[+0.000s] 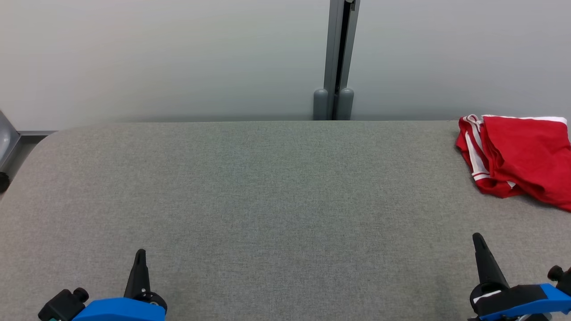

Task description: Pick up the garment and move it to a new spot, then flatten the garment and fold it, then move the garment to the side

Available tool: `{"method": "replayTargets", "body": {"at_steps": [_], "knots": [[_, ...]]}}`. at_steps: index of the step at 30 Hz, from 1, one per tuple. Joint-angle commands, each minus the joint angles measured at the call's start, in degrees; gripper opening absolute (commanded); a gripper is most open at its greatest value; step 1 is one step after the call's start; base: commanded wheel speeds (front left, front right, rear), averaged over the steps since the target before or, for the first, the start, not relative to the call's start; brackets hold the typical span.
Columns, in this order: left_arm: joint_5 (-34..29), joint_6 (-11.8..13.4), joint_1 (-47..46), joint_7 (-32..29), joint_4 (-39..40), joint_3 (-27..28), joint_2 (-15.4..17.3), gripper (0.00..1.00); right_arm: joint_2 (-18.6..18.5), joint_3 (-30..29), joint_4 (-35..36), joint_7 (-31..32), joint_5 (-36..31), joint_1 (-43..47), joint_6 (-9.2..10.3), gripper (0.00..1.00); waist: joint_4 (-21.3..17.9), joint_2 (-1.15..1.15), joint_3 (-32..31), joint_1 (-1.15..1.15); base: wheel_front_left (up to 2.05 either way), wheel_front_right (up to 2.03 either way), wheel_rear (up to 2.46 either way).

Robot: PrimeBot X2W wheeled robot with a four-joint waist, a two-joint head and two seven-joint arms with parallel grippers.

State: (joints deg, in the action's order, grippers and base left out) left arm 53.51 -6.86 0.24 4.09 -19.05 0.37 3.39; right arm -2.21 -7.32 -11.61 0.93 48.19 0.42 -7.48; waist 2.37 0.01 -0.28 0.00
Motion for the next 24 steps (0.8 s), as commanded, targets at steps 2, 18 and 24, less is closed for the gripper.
{"method": "replayTargets", "body": {"at_steps": [2,18,24], "knots": [[2.3,-0.3,-1.8,-0.6,1.0,0.6,0.1,0.0,-0.5,0.1,0.4,0.3,2.7,-1.5,-0.02,0.0,-0.1,-0.01,0.0,0.0,0.0,0.0,0.0],[12.0,-0.4,-3.3,-3.3,2.2,2.2,-0.1,0.0,-0.6,0.3,-0.3,1.7,13.8,-3.1,-0.02,0.0,-0.5,-0.01,0.1,0.0,0.0,0.0,0.0],[15.3,-0.5,-3.6,-4.2,2.5,2.6,-0.1,0.0,-0.6,0.4,-0.6,2.2,17.5,-3.5,-0.02,0.0,-0.7,-0.01,0.1,0.0,0.0,0.0,0.0]]}}
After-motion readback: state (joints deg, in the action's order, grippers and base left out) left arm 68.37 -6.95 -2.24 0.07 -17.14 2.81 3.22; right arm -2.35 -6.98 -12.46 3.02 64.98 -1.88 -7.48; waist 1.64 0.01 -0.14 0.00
